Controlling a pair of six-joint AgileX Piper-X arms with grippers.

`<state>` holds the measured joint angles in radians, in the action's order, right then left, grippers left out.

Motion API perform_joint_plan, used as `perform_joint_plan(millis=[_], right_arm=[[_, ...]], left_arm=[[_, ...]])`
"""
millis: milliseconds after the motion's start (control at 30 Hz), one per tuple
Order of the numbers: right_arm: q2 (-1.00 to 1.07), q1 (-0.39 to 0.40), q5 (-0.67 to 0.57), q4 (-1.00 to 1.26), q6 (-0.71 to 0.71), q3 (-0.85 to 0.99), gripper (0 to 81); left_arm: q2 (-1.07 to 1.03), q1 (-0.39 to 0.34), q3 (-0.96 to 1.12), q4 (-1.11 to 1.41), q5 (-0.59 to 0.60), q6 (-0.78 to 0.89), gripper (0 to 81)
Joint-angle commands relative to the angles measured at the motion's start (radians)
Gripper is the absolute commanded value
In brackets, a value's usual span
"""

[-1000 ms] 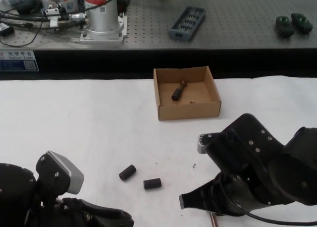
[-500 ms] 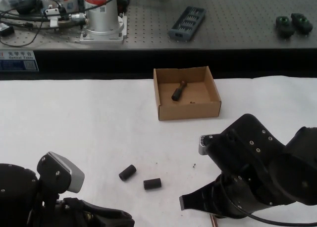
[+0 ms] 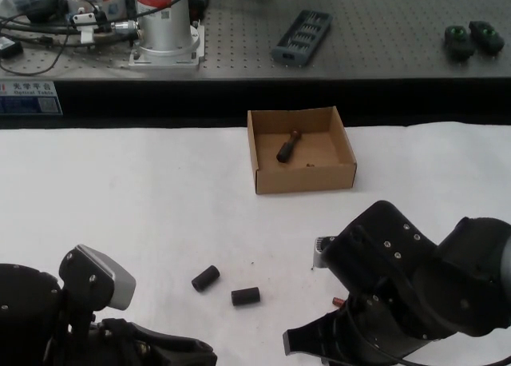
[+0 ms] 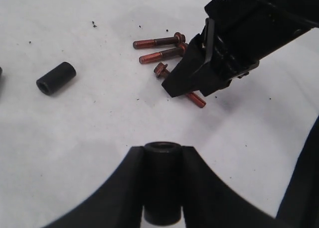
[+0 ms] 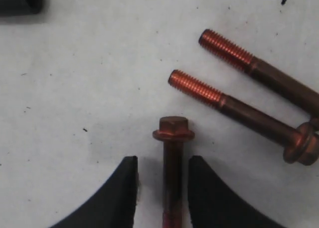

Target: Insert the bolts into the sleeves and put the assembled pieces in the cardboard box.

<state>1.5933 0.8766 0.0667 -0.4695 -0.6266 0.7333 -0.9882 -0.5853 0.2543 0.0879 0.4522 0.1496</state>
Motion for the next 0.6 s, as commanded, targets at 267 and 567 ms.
perform_joint_plan(millis=[267, 567], right_arm=[[0.002, -0.002, 0.042, -0.022, -0.002, 0.001, 14.7], [0.002, -0.002, 0.093, -0.068, 0.066, 0.001, 7.0]], left_arm=[[0.001, -0.004, 0.004, 0.026, 0.009, 0.008, 0.6], [0.001, -0.004, 0.032, 0.026, 0.009, 0.008, 0.6]])
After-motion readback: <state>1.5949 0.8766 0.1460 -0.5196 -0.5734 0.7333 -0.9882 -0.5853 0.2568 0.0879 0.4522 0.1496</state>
